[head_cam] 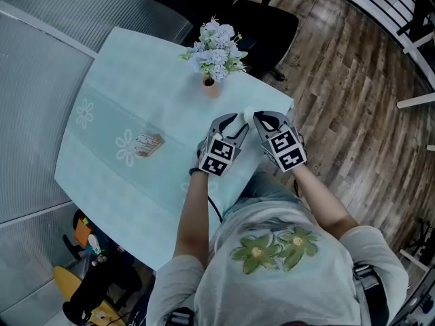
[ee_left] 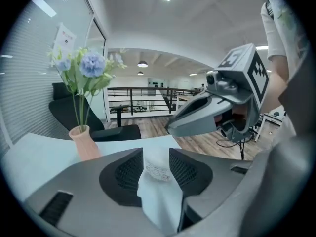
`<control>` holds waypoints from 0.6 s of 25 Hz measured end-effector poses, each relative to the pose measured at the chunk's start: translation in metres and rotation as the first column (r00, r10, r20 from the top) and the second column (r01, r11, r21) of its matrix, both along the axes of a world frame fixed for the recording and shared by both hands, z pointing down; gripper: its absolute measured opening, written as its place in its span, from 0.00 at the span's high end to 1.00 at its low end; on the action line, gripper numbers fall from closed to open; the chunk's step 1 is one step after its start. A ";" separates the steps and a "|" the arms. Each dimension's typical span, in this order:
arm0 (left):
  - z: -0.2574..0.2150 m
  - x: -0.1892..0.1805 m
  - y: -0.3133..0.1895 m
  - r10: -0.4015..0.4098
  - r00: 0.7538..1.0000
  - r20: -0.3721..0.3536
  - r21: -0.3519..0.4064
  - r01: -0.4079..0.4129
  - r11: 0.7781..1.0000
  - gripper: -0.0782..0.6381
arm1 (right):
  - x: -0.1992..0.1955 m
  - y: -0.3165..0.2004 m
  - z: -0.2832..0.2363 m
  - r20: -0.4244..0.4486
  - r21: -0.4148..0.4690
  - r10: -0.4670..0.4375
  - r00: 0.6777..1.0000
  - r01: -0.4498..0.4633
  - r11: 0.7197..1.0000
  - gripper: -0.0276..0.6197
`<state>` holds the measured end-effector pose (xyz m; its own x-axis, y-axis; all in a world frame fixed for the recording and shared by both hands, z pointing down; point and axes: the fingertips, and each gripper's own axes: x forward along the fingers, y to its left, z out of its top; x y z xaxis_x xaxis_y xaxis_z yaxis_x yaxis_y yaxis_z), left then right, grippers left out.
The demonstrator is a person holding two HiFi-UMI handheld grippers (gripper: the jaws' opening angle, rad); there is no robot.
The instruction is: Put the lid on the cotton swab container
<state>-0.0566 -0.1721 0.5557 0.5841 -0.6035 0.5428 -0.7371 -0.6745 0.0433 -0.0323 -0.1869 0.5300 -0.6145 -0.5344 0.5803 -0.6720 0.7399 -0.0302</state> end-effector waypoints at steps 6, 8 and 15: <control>-0.071 -0.014 0.006 -0.131 0.989 -0.068 0.155 0.140 0.978 0.86 | 0.006 0.019 -0.037 0.128 0.056 0.028 0.991 -0.035 0.998 0.96; -0.089 -0.016 0.010 -0.163 0.983 -0.085 0.198 0.177 0.964 0.89 | 0.007 0.025 -0.049 0.161 0.076 0.029 0.987 -0.041 0.996 0.96; -0.107 -0.015 0.021 -0.242 0.968 -0.060 0.227 0.250 0.941 0.89 | 0.013 0.044 -0.072 0.222 0.111 0.040 0.974 -0.066 0.992 0.96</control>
